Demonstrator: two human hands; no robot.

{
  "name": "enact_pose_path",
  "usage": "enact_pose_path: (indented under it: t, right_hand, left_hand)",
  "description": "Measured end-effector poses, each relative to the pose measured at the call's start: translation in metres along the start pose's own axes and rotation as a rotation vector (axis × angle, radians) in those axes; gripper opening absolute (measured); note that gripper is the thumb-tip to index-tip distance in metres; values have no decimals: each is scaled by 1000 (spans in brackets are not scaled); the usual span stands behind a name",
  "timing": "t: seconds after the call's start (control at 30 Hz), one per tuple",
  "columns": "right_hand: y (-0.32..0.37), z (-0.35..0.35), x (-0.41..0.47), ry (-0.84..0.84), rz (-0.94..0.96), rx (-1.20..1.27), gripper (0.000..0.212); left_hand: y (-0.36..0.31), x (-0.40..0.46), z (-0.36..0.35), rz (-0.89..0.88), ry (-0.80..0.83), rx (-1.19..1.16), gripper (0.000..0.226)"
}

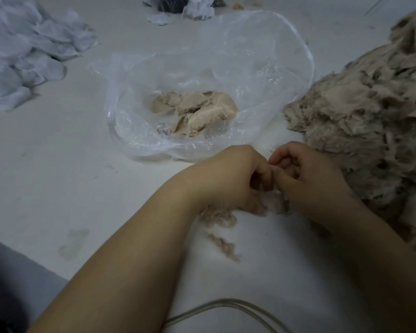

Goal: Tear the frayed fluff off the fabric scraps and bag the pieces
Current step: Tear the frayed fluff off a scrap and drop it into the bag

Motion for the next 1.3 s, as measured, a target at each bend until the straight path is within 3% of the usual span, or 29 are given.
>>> enact_pose_path:
  t: [0.17,0.33,0.4,0.47,0.53,0.67,0.77,1.0,1.13,1.23,1.3]
  right_hand:
    - [2,-5,-2,-11,68,-194,11]
    - [6,-10,-2,103,85,-437,13]
    - [5,-13,-2,94,65,-496,14]
    - [5,-12,-4,9,39,-426,19]
    - [6,-8,-7,-93,51,-195,26]
    - [10,-10,-12,-17,113,106,12]
    - [9,-12,-13,11,173,47,45]
    - [-1,1,-2,-35,101,-278,12]
    - [2,3,-2,-112,67,-222,18]
    - [13,0,-3,-134,89,-120,38]
    - [16,-3,-4,-141,82,-31,41]
  left_hand:
    - [2,3,2,-8,-67,58,11]
    - [5,4,13,44,-406,-163,15]
    - [5,2,14,42,-456,-208,17]
    - [3,1,13,29,-424,-211,18]
    - [3,2,11,31,-417,-208,18]
    - [5,4,12,55,-457,-196,22]
    - [6,4,12,67,-477,-214,28]
    - [7,2,15,68,-656,-340,36]
    - [8,2,16,70,-667,-348,37]
    - [7,3,14,56,-625,-343,33]
    - [4,2,14,46,-607,-337,33]
Point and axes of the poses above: each hand's wrist, its own x-axis towards the middle knuckle, its own z-axis out of the back of the hand, y = z × x, the point moved 1 cm from there along x, towards the middle knuckle, and after that the axes turned 6 degrees about x, right-handed, at the moved point
